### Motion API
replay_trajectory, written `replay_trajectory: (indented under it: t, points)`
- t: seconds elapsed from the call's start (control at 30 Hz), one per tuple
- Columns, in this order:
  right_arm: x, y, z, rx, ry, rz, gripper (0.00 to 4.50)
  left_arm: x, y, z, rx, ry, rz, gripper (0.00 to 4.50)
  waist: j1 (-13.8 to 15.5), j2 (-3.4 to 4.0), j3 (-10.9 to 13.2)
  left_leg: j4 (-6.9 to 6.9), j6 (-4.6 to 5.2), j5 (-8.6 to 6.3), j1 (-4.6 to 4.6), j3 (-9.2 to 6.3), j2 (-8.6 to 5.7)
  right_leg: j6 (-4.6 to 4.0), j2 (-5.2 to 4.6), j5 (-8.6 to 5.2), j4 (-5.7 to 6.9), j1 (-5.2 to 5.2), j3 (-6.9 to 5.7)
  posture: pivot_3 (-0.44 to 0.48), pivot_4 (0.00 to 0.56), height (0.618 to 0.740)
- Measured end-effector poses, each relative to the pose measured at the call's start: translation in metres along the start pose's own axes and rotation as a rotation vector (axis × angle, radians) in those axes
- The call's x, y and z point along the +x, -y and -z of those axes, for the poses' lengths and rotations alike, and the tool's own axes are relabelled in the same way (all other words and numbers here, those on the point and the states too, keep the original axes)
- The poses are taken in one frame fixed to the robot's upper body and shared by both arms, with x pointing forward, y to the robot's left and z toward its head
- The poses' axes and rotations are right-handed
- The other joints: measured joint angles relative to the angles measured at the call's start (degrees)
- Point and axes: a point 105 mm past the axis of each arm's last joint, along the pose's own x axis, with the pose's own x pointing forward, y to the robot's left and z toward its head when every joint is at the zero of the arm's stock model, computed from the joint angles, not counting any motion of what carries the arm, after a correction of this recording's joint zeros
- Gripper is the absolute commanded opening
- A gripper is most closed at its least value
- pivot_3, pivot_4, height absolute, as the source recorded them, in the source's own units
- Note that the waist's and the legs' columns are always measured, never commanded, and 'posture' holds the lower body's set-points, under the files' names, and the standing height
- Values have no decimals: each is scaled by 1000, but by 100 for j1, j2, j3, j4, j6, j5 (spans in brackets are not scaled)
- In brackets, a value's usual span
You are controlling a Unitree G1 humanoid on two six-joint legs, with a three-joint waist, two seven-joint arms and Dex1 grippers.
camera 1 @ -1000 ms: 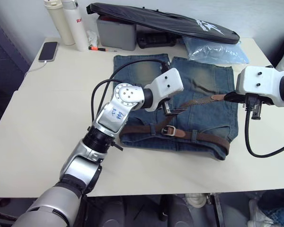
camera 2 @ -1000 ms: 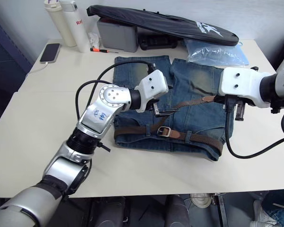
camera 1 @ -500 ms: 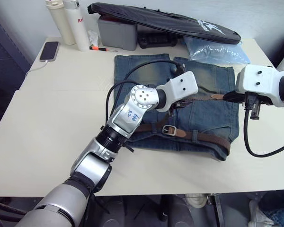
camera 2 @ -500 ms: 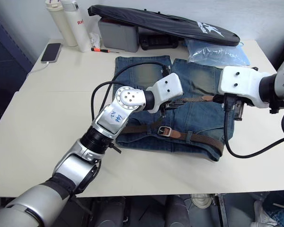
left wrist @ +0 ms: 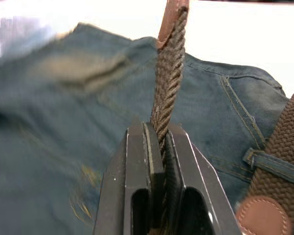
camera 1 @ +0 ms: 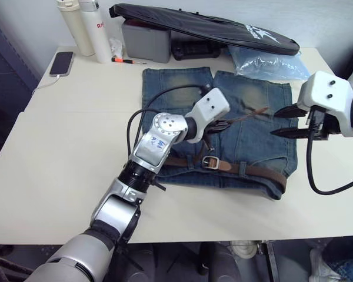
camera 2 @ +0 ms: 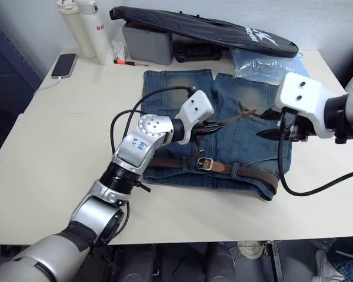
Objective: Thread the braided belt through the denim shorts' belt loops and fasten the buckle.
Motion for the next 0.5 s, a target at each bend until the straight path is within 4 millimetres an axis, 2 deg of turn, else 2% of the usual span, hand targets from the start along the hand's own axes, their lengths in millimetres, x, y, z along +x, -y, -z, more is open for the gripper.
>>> replay_trajectory:
  t: [0.03, 0.13, 0.17, 0.2, 0.37, 0.5]
  points:
    - [-3, -3, 1, 8, -2, -6, 4460, -4, -3, 6, -45, -5, -21, 0, 8, 0, 0, -1, 0, 0, 0, -2, 0, 0, 0, 0, -1, 1, -1, 0, 150, 740]
    - [-1, -14, 7, 11, -15, -39, 4460, -13, -12, 15, -147, -5, -75, 0, -2, 0, 0, 2, 0, -2, 2, -1, 0, 0, 0, 0, -1, 3, 0, 0, 150, 740]
    - [5, -21, 11, -14, -28, -53, 4460, -19, -17, 19, -181, -10, -102, 0, -4, 0, 0, 1, -1, -2, 5, -2, 0, 0, 0, 0, 1, 4, 0, 0, 150, 740]
    - [20, -34, 16, -52, -27, -77, 4460, -26, -22, 20, -233, 3, -130, 0, -16, 0, 0, 3, -2, -3, 9, -1, 0, 0, 0, 0, 4, 6, 2, 0, 150, 740]
    - [60, -62, 22, -101, 26, -109, 4460, -35, -27, 19, -405, 53, -152, 0, 4, 0, 0, 10, -2, -4, 6, -3, 0, 3, 0, 2, 3, 9, 1, 0, 150, 740]
    - [92, -92, 31, -112, 54, -157, 4460, -43, -34, 31, -430, 6, -186, 0, -5, -2, 0, 11, -2, -4, 7, -5, 0, 3, 0, 2, 3, 11, -1, 0, 150, 740]
